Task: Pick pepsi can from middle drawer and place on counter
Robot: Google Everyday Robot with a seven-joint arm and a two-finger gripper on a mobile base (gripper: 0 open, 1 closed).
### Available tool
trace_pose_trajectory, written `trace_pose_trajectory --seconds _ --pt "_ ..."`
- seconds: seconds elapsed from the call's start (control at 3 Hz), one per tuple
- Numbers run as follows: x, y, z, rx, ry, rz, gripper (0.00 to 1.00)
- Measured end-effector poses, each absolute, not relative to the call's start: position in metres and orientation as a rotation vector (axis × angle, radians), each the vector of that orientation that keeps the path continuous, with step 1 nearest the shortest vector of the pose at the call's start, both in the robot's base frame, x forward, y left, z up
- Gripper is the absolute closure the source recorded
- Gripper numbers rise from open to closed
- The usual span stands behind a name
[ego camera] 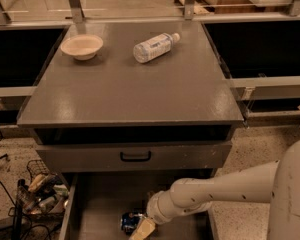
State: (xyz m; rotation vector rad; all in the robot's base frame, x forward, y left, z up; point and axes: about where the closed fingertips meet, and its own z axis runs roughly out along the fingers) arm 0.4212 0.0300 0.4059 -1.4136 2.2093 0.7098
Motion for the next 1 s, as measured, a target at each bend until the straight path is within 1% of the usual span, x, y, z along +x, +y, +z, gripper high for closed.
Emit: trace_pose_trajectory --seconds 0.33,0.67,1.0 --pt "0.417 0.039 0.379 -1.423 2.221 0.77 0.0" --pt "0.417 0.039 0.379 -1.423 2.221 0.77 0.0" --pt "0.421 0.05 0.357 -1.436 2.221 0.855 0.0"
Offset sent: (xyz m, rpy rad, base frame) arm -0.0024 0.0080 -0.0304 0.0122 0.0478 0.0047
